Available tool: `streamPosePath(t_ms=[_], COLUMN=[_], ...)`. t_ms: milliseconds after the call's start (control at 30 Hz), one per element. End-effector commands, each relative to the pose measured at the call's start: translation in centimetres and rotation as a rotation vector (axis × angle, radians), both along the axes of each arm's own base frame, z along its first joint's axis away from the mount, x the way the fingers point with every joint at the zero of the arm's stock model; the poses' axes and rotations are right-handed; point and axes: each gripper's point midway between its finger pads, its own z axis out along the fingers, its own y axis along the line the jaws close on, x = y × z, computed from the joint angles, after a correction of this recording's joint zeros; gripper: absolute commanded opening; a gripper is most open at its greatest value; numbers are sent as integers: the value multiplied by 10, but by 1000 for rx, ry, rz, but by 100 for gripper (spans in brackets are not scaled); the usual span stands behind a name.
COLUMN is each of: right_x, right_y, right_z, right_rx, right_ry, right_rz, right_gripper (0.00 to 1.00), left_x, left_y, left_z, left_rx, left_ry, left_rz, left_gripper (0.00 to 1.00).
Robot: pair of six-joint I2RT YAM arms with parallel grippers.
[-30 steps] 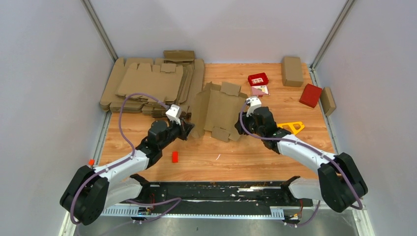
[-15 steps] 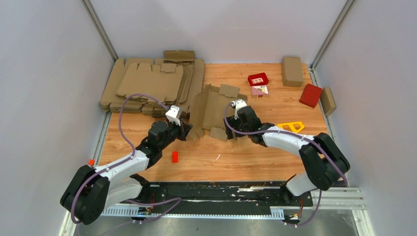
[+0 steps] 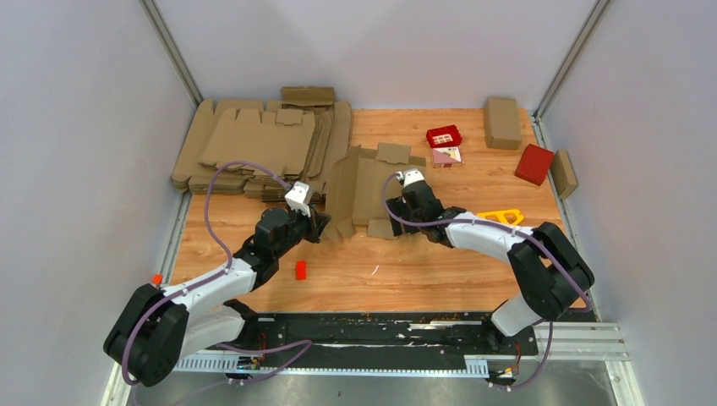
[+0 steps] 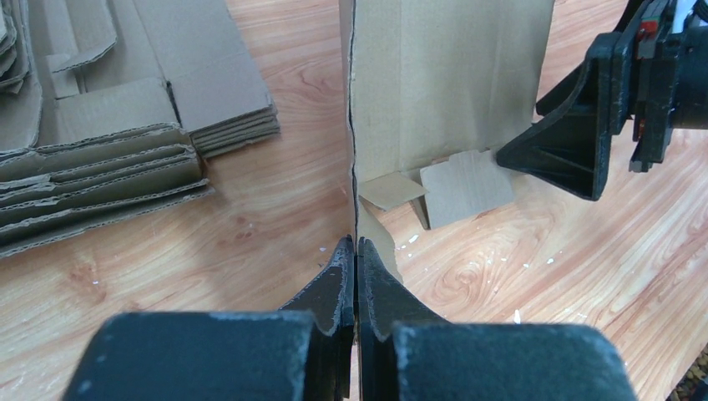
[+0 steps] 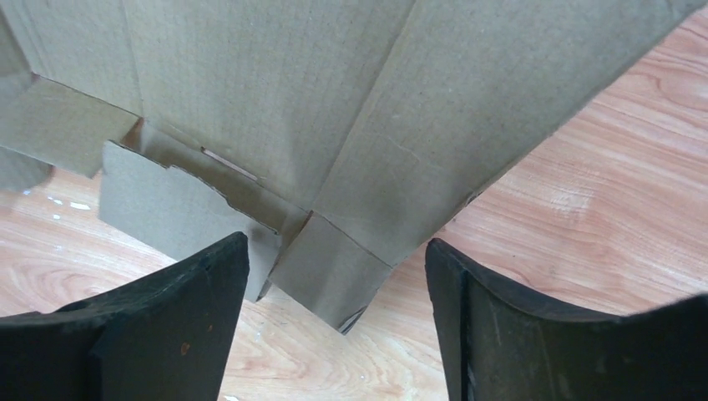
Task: Fold the paper box
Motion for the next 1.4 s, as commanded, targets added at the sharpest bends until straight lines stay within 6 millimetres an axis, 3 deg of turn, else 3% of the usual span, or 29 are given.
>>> streamPosePath(t_ms=[0, 200, 500, 667, 833, 967, 1100, 1233, 1367], right_x=[11, 16, 25, 15, -6, -25, -35, -38, -38], right_y=[3, -3, -24, -15, -8, 10, 24, 29, 29], right_z=[27, 25, 7, -3, -16, -10, 10, 17, 8], right_rx=[126, 356, 303, 311, 166, 148, 253, 280, 203], right_ry=[-56, 26, 65, 117, 155, 136, 89, 70, 90], right_rz=[-30, -15, -89, -30, 10, 104, 184, 215, 206], right_gripper=[70, 52, 77, 78, 79, 84, 100, 100, 100], left_x=[2, 2, 2, 3, 4, 4, 4, 3, 2], left_y=[-2, -2, -2, -2, 0, 1, 0, -1, -1], left_z=[11, 10, 8, 7, 6, 6, 5, 7, 7], left_rx=[12, 28, 47, 55, 64, 65, 62, 55, 50], left_ry=[-49, -48, -43, -40, -39, -38, -36, -40, -43], left_rz=[-21, -27, -30, -27, -14, -11, -12, -18, -19], left_gripper=[0, 0, 0, 0, 0, 0, 0, 0, 0])
